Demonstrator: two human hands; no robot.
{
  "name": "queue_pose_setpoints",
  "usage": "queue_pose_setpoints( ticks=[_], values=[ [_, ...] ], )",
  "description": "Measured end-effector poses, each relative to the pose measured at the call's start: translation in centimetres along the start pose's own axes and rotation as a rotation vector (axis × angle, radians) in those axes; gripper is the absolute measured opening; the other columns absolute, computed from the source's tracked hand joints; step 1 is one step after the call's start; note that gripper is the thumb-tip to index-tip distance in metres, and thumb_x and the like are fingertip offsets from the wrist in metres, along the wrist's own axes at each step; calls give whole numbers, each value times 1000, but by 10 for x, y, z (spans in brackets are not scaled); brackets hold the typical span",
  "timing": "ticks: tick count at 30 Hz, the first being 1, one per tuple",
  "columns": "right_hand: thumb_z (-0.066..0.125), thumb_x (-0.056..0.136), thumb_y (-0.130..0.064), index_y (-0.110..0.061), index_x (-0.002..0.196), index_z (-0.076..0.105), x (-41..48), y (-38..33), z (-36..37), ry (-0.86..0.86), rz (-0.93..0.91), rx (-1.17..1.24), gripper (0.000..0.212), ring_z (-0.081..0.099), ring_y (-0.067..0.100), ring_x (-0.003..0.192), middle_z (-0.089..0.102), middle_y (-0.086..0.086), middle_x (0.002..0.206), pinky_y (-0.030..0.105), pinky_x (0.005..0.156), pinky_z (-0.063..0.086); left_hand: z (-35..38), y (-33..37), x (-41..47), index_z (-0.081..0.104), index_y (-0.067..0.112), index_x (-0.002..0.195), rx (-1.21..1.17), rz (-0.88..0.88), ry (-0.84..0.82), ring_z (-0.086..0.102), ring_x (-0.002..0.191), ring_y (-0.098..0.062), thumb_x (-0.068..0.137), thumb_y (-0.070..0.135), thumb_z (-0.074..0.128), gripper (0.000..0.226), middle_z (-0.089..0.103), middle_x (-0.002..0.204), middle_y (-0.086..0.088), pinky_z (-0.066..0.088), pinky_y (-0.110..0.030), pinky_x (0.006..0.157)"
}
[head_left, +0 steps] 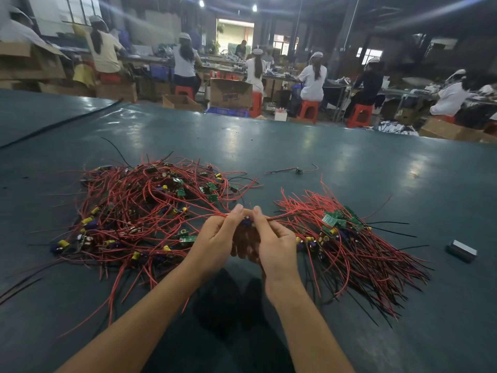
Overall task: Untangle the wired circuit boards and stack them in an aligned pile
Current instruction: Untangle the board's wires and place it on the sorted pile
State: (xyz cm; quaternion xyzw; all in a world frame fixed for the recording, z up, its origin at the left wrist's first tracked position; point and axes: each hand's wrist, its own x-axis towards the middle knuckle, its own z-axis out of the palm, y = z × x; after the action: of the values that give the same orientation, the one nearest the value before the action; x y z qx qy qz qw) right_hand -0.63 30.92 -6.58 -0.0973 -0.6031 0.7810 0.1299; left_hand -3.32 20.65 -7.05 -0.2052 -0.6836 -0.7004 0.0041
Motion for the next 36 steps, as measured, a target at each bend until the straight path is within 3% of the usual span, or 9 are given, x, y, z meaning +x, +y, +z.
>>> queue_pose_setpoints(
  ticks=[2,6,13,18,24,27,31,34,36],
  values=[
    [62,95,-31,-28,71,80,1,0,0,27,-58,-27,31,64,14,61,70,-3,66,28,61,54,-2,-3,2,70,15,59,86,25,92,61,50,-15,100,44,35,61,64,53,-7,49,-22,54],
    [60,96,-34,-26,70,80,3,-3,-7,77,-104,-45,33,42,5,49,51,-10,52,24,54,36,-7,-1,7,72,12,81,55,27,207,56,44,-13,94,45,44,45,65,55,-5,44,-19,44],
    [71,89,-26,-33,64,78,-4,-3,-2,-128,-170,-157,26,58,-3,54,70,-12,63,12,53,47,-8,3,9,77,22,66,-135,-125,276,60,48,-9,96,42,50,45,65,55,0,47,-19,47],
    [74,86,-22,-26,61,74,-5,-2,-3,-183,-192,-160,25,53,-3,46,63,-11,52,10,44,39,-8,5,9,76,18,63,-181,-118,266,61,47,-9,83,50,55,44,68,57,-3,45,-16,45],
    [71,90,-24,-28,57,73,-1,1,-6,-176,-196,-232,33,55,-3,48,64,-12,54,10,49,41,-10,1,12,77,20,66,-135,-108,226,61,48,-9,86,50,52,44,69,59,-6,46,-15,45],
    [70,90,-32,-25,61,74,3,-1,-7,-7,-134,-183,30,48,0,43,58,-11,49,15,45,37,-12,-2,15,76,16,79,-87,-117,177,57,45,-13,95,46,43,47,68,59,-8,44,-18,43],
    [66,92,-41,-15,74,70,15,-7,-18,271,81,113,31,34,4,36,48,-11,48,17,35,27,-20,-11,17,73,15,83,142,-11,190,56,47,-12,103,32,38,44,67,57,-3,42,-16,47],
    [62,93,-45,-19,77,67,19,-11,-28,409,209,275,31,38,6,38,49,-8,57,16,33,27,-24,-15,14,72,22,80,291,68,158,58,49,-11,100,39,39,43,68,59,0,43,-14,52],
    [59,96,-44,-19,82,63,21,-12,-33,455,258,337,29,38,7,40,50,-5,65,16,32,26,-24,-17,13,72,23,80,345,81,130,61,51,-13,95,47,38,45,68,60,2,48,-21,54]
  ],
)
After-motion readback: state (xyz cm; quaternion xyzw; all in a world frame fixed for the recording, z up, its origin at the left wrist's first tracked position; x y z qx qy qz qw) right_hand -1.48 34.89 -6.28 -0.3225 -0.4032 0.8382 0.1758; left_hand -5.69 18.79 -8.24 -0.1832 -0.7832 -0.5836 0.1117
